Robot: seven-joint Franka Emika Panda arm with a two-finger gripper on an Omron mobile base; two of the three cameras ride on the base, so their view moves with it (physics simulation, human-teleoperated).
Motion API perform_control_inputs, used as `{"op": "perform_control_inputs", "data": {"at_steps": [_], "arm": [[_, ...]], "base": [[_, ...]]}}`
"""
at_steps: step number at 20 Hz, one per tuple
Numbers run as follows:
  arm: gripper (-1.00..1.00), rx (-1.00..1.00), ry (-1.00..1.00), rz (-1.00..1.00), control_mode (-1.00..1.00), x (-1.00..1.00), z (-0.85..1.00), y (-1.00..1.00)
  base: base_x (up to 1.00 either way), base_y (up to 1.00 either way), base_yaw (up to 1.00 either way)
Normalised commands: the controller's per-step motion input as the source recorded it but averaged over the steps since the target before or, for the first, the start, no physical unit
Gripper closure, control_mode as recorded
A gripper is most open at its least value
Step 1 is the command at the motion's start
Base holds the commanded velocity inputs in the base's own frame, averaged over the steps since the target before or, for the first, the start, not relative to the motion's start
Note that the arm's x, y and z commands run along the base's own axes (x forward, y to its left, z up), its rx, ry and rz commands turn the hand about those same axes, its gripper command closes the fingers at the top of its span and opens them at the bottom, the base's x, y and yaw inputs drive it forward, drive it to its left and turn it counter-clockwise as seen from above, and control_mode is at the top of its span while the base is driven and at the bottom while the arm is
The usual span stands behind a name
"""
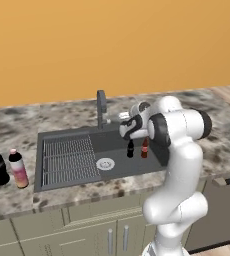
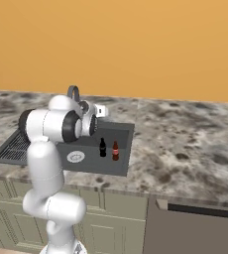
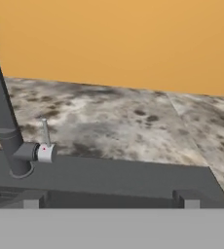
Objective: Place the large bottle from the dining counter next to the other large bottle outside the sink, and place the small bottle from the dining counter next to the other small bottle inside the sink.
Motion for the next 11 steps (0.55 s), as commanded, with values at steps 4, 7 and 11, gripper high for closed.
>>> {"op": "perform_control_inputs", "data": {"at_steps": [4, 7, 11], "arm": [[-1.00, 0.09, 0.00, 0.00, -1.00, -0.25, 0.15, -0.30], [-1.00, 0.07, 0.00, 0.00, -1.00, -0.30, 0.00, -0.39], [-1.00, 0.08, 0.00, 0.00, -1.00, -0.31, 0.00, -0.54]], "base": [[0.00, 0.00, 0.00], [0.00, 0.00, 0.00], [0.00, 0.00, 0.00]]}}
